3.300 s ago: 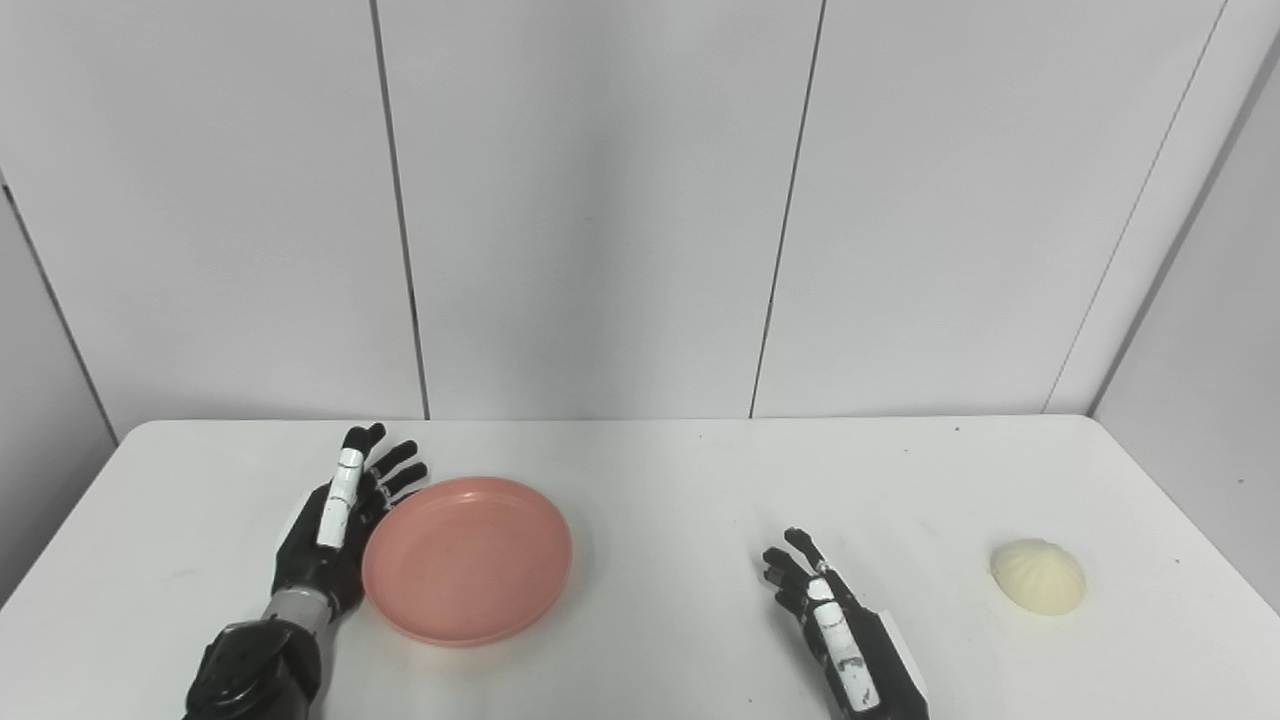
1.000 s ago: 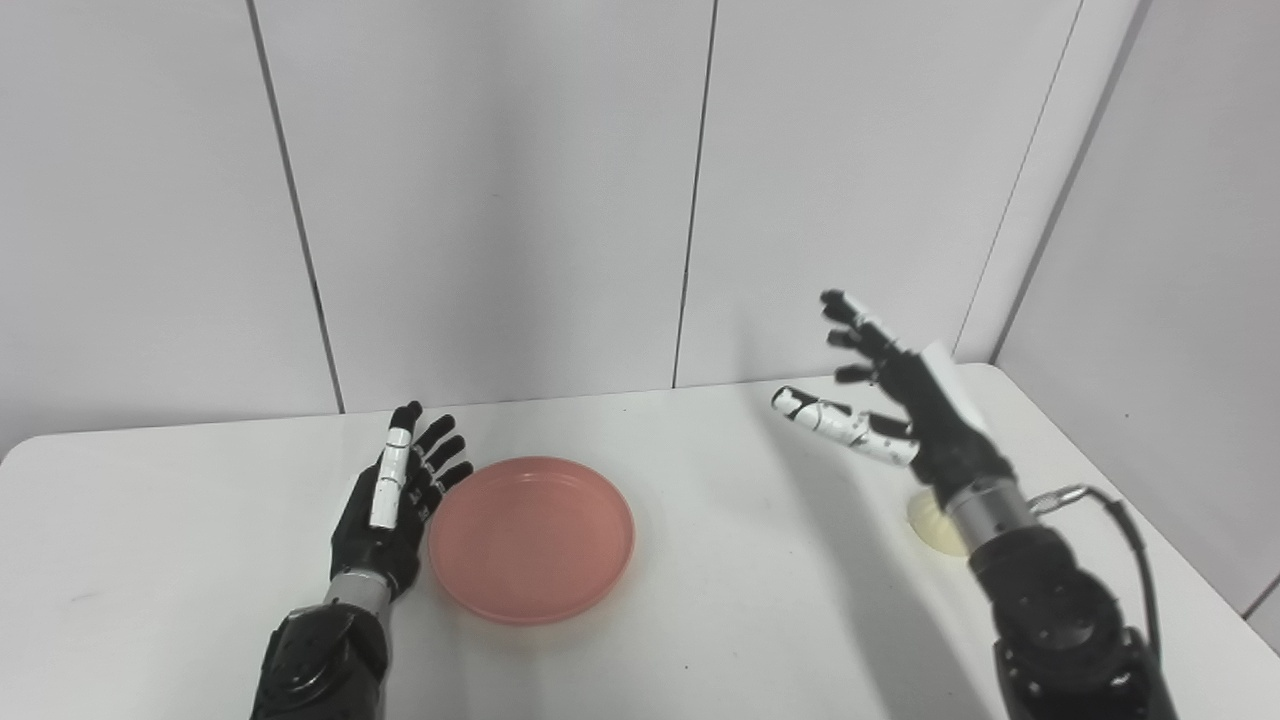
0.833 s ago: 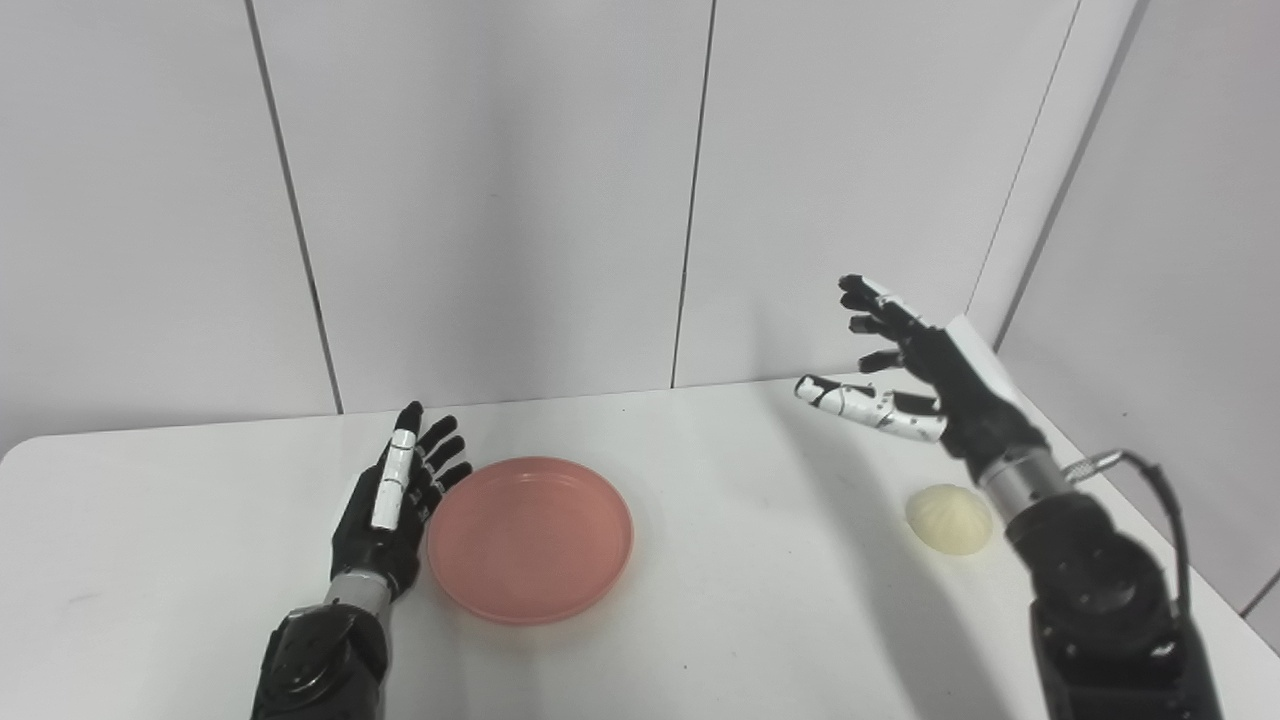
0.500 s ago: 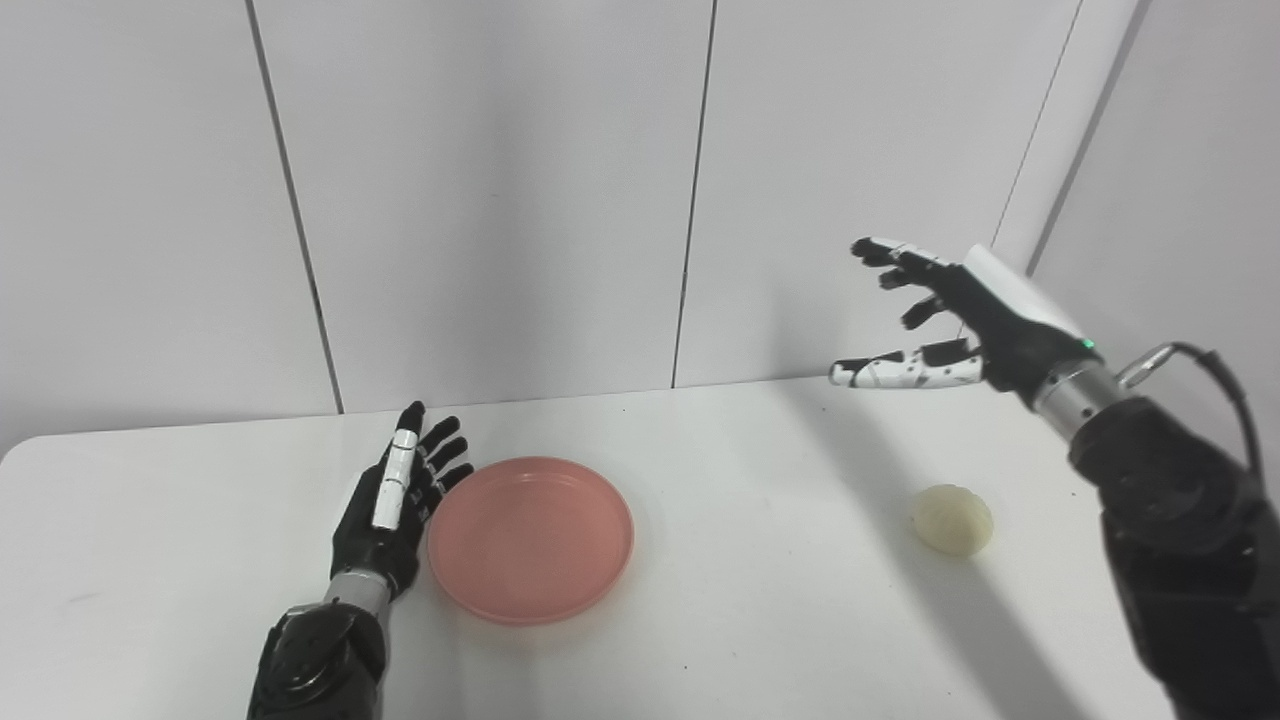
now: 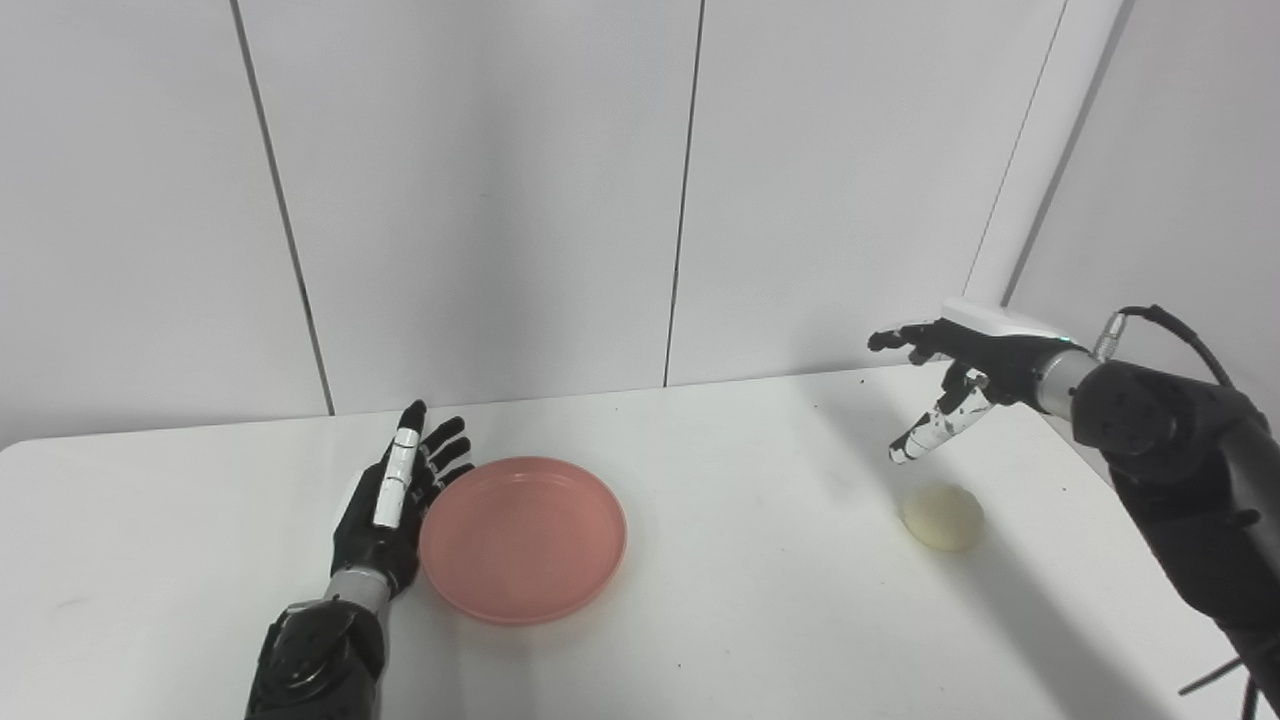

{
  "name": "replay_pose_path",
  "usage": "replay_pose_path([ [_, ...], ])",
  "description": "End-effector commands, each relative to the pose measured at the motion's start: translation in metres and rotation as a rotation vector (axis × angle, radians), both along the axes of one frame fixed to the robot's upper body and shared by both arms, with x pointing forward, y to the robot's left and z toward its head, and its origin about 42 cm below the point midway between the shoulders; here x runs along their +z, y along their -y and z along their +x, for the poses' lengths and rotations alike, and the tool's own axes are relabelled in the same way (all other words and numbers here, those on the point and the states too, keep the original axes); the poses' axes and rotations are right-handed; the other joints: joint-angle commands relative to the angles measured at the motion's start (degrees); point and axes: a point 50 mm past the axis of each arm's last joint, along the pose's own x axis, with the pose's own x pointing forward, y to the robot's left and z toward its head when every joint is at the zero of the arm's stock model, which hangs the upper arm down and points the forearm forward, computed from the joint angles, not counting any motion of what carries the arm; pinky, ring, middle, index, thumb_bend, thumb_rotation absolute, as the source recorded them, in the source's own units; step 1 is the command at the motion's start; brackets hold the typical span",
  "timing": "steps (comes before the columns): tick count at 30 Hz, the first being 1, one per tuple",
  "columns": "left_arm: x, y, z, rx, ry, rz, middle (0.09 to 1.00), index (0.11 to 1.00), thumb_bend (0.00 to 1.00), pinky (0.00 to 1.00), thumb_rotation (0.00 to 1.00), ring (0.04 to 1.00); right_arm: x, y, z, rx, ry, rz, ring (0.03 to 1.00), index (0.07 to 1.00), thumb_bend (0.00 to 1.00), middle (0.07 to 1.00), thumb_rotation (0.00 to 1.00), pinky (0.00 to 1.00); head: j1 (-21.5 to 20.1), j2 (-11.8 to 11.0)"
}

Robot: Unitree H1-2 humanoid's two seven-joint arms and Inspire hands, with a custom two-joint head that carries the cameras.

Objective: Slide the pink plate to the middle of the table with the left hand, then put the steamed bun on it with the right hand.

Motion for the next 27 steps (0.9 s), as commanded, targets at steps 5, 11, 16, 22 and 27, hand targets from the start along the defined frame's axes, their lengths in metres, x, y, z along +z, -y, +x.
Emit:
replay_pose_path([
  [5, -0.002, 0.001, 0.001, -0.016, -0.025, 0.025, 0.861, 0.983, 0.73, 0.78, 0.84, 0.857, 0.012, 0.0, 0.006, -0.04, 0.033, -0.075, 0.905, 0.861, 1.0, 0.924, 0.25, 0.73, 0.1, -0.1],
  [11, -0.002, 0.002, 0.001, -0.021, -0.027, 0.029, 0.854, 0.989, 0.74, 0.77, 0.84, 0.85, 0.002, 0.0, 0.011, -0.054, -0.015, -0.091, 0.919, 0.863, 1.0, 0.925, 0.25, 0.78, 0.2, 0.0],
  [16, -0.002, 0.003, 0.001, -0.023, -0.03, 0.028, 0.856, 0.993, 0.73, 0.76, 0.84, 0.843, -0.003, -0.001, 0.015, -0.07, -0.038, -0.114, 0.94, 0.869, 1.0, 0.94, 0.25, 0.8, 0.3, -0.1],
  [22, -0.002, 0.003, 0.0, -0.028, -0.028, 0.031, 0.86, 0.999, 0.72, 0.75, 0.84, 0.839, -0.01, 0.003, 0.018, -0.07, -0.053, -0.145, 0.922, 0.865, 1.0, 0.931, 0.29, 0.79, 0.3, 0.0],
  [27, -0.003, 0.003, 0.001, -0.028, -0.034, 0.032, 0.857, 1.0, 0.72, 0.76, 0.83, 0.838, -0.018, 0.006, 0.023, -0.07, -0.066, -0.172, 0.912, 0.856, 1.0, 0.923, 0.32, 0.77, 0.3, 0.1],
])
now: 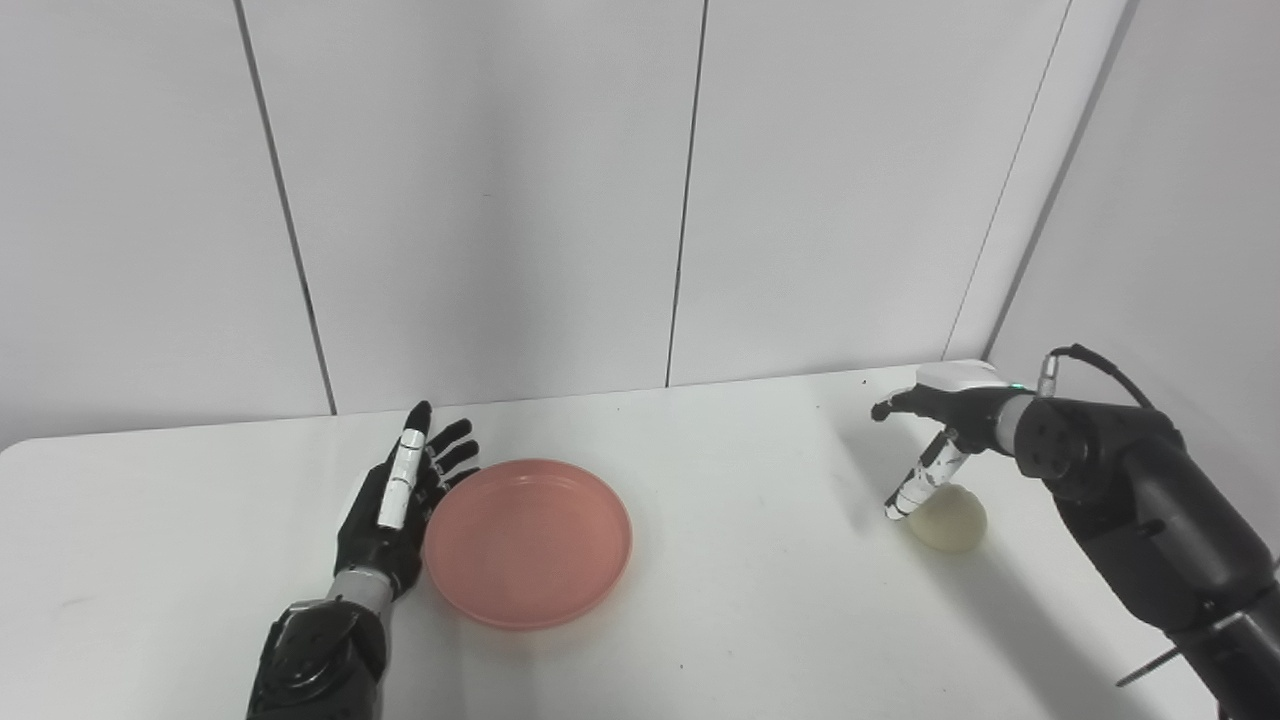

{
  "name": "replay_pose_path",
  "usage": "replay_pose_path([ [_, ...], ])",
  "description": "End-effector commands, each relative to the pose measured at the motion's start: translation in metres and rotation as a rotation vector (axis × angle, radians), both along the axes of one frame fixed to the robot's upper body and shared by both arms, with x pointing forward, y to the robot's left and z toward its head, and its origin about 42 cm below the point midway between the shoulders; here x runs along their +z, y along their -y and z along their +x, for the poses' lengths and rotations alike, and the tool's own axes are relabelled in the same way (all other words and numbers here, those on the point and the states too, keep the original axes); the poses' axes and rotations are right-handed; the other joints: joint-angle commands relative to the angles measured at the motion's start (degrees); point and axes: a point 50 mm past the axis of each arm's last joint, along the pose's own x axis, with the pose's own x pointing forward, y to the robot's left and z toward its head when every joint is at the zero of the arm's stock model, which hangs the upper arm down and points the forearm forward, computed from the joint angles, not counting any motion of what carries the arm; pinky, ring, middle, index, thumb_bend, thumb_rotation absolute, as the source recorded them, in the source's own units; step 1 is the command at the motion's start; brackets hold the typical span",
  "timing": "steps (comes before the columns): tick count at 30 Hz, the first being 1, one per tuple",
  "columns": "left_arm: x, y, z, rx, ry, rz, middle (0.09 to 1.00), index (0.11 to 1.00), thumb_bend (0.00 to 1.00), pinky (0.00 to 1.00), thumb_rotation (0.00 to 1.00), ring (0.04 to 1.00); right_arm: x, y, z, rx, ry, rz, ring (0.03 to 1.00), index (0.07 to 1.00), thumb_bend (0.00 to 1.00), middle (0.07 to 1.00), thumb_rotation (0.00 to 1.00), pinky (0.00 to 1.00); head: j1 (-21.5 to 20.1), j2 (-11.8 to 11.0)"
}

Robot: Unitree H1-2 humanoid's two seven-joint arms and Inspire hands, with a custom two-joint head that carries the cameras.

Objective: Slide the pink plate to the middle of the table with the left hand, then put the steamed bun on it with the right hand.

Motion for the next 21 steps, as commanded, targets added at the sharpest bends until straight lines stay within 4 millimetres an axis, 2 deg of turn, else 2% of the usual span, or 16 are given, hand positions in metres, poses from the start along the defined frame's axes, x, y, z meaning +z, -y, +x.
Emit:
replay_pose_path([
  [1, -0.004, 0.001, 0.001, -0.014, -0.035, 0.02, 0.857, 1.0, 0.72, 0.76, 0.83, 0.838, 0.03, 0.006, 0.004, 0.005, 0.088, -0.059, 0.912, 0.856, 1.0, 0.923, 0.32, 0.77, 0.0, 0.0],
  [6, -0.004, 0.002, 0.0, -0.016, -0.034, 0.026, 0.854, 1.0, 0.73, 0.76, 0.83, 0.835, 0.024, 0.014, 0.009, -0.016, 0.078, -0.075, 0.923, 0.854, 1.0, 0.93, 0.31, 0.78, 0.1, 0.0],
  [14, -0.005, 0.003, -0.001, -0.024, -0.033, 0.038, 0.859, 0.999, 0.74, 0.76, 0.84, 0.842, 0.015, 0.03, 0.017, -0.052, 0.005, -0.109, 0.902, 0.874, 1.0, 0.957, 0.35, 0.74, 0.3, 0.3],
  [21, -0.008, 0.003, 0.0, -0.024, -0.037, 0.041, 0.858, 0.994, 0.74, 0.76, 0.84, 0.843, 0.014, 0.034, 0.022, -0.052, -0.001, -0.153, 0.914, 0.862, 1.0, 0.95, 0.35, 0.77, 0.3, 0.2],
])
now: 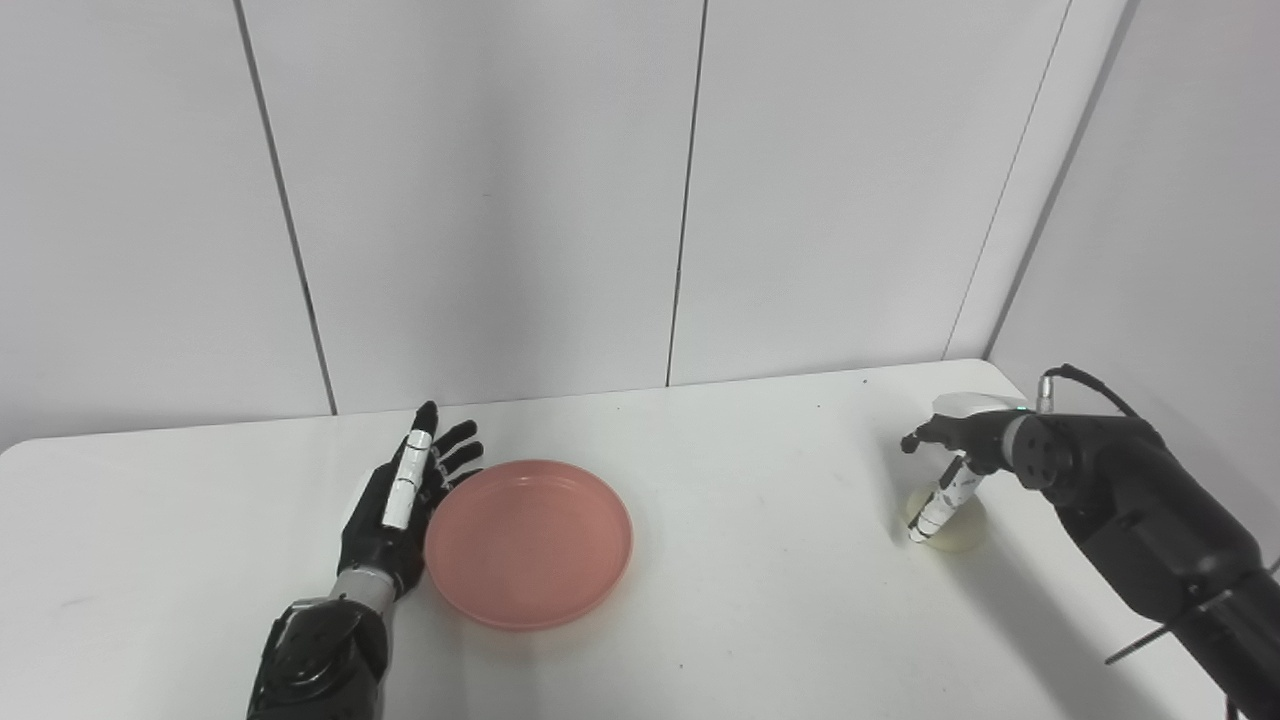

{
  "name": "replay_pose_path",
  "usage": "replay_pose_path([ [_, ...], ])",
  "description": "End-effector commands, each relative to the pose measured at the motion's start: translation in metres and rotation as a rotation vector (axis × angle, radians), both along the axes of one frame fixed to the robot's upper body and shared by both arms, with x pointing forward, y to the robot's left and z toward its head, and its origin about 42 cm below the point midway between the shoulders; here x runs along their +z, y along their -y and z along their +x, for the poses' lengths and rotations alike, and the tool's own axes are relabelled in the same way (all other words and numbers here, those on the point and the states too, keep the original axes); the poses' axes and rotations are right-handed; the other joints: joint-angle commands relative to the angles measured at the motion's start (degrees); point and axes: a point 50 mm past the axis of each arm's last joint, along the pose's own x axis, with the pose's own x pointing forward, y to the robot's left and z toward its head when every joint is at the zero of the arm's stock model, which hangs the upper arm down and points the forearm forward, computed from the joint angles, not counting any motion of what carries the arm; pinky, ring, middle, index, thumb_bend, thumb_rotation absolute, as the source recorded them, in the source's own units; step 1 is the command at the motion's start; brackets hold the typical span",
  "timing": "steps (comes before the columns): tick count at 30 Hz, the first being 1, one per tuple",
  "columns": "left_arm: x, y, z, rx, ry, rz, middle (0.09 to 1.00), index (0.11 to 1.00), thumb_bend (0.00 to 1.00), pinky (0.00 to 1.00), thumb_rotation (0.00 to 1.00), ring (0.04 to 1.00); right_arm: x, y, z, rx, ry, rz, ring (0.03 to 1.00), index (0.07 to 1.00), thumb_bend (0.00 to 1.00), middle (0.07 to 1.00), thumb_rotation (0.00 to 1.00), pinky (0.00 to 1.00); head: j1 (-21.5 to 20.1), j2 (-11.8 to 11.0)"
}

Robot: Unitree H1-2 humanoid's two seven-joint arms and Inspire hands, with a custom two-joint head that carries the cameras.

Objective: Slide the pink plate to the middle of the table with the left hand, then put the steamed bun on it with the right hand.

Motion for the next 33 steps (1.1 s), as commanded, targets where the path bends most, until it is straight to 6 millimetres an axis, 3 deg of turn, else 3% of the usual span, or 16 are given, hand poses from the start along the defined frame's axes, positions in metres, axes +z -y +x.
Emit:
replay_pose_path([
  [1, -0.008, 0.0, -0.001, -0.012, -0.041, 0.018, 0.858, 0.994, 0.74, 0.76, 0.84, 0.844, 0.039, 0.005, 0.005, 0.012, 0.111, -0.069, 0.916, 0.86, 1.0, 0.947, 0.35, 0.78, 0.0, 0.0],
  [4, -0.008, 0.0, -0.001, -0.016, -0.04, 0.02, 0.857, 0.995, 0.75, 0.76, 0.85, 0.845, 0.039, 0.005, 0.006, 0.01, 0.107, -0.072, 0.919, 0.862, 1.0, 0.945, 0.35, 0.78, 0.0, 0.1],
  [12, -0.008, 0.0, -0.001, -0.014, -0.042, 0.022, 0.858, 0.994, 0.75, 0.76, 0.85, 0.844, 0.038, 0.009, 0.005, 0.001, 0.089, -0.083, 0.865, 0.871, 1.0, 0.946, 0.36, 0.68, 0.0, 0.0],
  [33, -0.008, 0.001, -0.002, -0.025, -0.041, 0.021, 0.863, 1.0, 0.73, 0.75, 0.84, 0.851, 0.018, 0.023, 0.004, 0.002, 0.062, -0.163, 0.838, 0.853, 1.0, 0.924, 0.44, 0.66, 0.3, 0.4],
])
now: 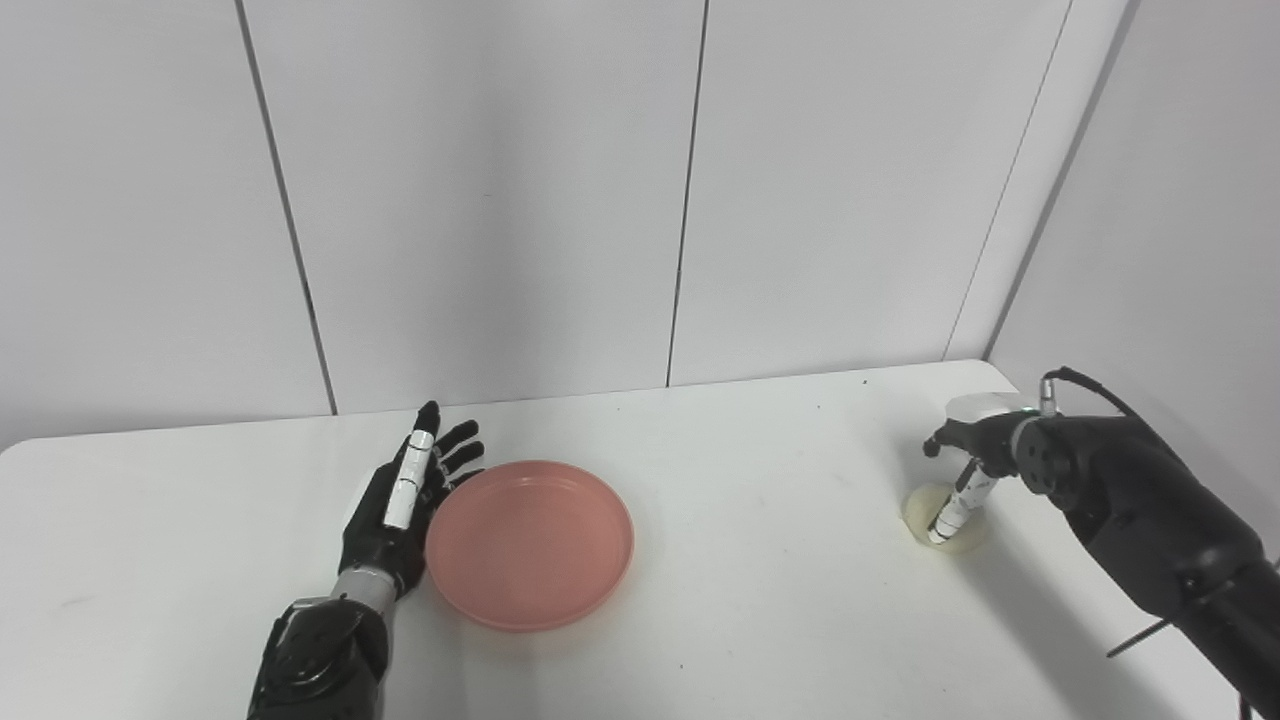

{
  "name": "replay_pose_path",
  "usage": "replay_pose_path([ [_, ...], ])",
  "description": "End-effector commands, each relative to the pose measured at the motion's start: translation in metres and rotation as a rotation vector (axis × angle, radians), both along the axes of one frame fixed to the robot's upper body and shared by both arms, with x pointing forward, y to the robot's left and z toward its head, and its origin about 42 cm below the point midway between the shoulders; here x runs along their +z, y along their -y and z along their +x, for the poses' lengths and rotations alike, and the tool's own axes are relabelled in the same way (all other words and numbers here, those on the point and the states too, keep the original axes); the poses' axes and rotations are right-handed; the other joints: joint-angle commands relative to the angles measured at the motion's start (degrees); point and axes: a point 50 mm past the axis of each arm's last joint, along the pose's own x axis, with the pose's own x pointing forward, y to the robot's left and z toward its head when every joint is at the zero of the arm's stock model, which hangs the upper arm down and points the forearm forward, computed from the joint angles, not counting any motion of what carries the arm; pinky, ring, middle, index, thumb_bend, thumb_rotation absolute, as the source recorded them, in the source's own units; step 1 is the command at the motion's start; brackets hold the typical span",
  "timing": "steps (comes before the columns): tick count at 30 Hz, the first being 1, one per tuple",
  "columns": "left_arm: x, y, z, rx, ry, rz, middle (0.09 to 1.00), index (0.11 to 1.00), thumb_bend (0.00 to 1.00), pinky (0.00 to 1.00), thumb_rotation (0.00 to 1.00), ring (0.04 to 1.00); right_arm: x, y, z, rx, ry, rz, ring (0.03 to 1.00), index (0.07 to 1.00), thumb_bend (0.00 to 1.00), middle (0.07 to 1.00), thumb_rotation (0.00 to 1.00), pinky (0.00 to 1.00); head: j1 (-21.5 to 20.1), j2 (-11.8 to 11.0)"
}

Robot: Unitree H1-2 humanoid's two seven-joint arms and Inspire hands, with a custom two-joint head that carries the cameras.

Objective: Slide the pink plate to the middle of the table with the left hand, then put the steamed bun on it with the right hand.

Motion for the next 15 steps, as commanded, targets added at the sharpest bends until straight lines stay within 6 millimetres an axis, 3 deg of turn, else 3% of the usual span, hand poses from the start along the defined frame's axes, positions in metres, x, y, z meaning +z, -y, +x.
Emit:
replay_pose_path([
  [1, -0.008, 0.0, -0.002, -0.014, -0.046, 0.017, 0.863, 1.0, 0.73, 0.75, 0.83, 0.851, 0.027, 0.009, 0.002, 0.015, 0.079, -0.058, 0.837, 0.853, 1.0, 0.923, 0.44, 0.66, 0.1, 0.1],
  [15, -0.008, 0.0, -0.003, -0.014, -0.047, 0.026, 0.859, 1.0, 0.72, 0.74, 0.83, 0.846, 0.008, 0.012, -0.001, -0.02, 0.042, 0.023, 0.844, 0.863, 1.0, 0.945, 0.42, 0.66, 0.1, 0.3],
])
